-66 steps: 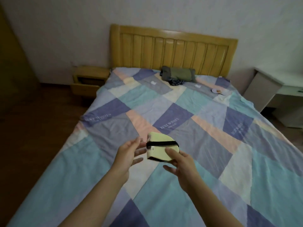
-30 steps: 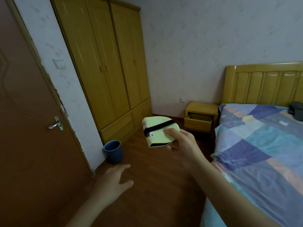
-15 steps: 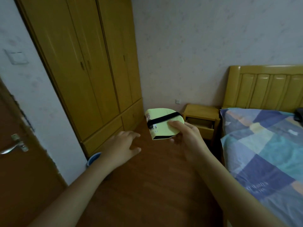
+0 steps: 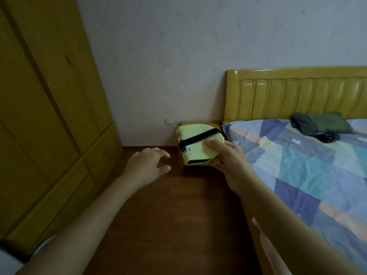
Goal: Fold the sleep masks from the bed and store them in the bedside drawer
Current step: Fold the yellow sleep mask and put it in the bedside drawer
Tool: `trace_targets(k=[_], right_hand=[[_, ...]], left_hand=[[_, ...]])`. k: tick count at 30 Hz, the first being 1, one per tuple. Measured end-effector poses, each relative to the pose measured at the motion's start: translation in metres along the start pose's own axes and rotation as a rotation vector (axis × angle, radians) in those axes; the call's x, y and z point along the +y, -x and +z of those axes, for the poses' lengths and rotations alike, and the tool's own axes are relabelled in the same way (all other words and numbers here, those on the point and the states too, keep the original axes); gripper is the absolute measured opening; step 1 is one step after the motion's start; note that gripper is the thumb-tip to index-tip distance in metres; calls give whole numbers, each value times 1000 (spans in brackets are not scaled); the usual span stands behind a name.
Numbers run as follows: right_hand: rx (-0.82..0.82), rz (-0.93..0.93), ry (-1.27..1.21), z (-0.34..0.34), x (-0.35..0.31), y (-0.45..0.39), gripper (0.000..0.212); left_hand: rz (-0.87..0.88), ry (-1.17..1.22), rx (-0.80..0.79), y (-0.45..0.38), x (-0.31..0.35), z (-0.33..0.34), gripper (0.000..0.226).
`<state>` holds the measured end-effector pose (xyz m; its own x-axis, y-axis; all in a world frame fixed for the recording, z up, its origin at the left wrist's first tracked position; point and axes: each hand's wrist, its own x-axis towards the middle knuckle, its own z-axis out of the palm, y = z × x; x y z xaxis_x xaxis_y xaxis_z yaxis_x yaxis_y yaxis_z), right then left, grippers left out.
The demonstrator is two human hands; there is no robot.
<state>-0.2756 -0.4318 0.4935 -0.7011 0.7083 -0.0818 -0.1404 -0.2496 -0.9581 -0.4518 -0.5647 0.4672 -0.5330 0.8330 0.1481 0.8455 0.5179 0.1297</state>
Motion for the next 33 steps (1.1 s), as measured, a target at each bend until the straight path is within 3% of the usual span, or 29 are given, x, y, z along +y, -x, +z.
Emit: trace_targets(k=[5,15,27,33], right_hand=[[105,7,46,-28,3,-115,9],[128,123,131,-54,15,-352,15],[220,427,197,-89,101,-633,7],[274,592,230,-118,158,-768,27]], left_hand=[[87,-16,2,-122,-11,37,46],[47,4,-57,-333,-48,99,47],[2,117,-313,-594,-113,267,44],[18,186,-440,-712,-120,354,41]])
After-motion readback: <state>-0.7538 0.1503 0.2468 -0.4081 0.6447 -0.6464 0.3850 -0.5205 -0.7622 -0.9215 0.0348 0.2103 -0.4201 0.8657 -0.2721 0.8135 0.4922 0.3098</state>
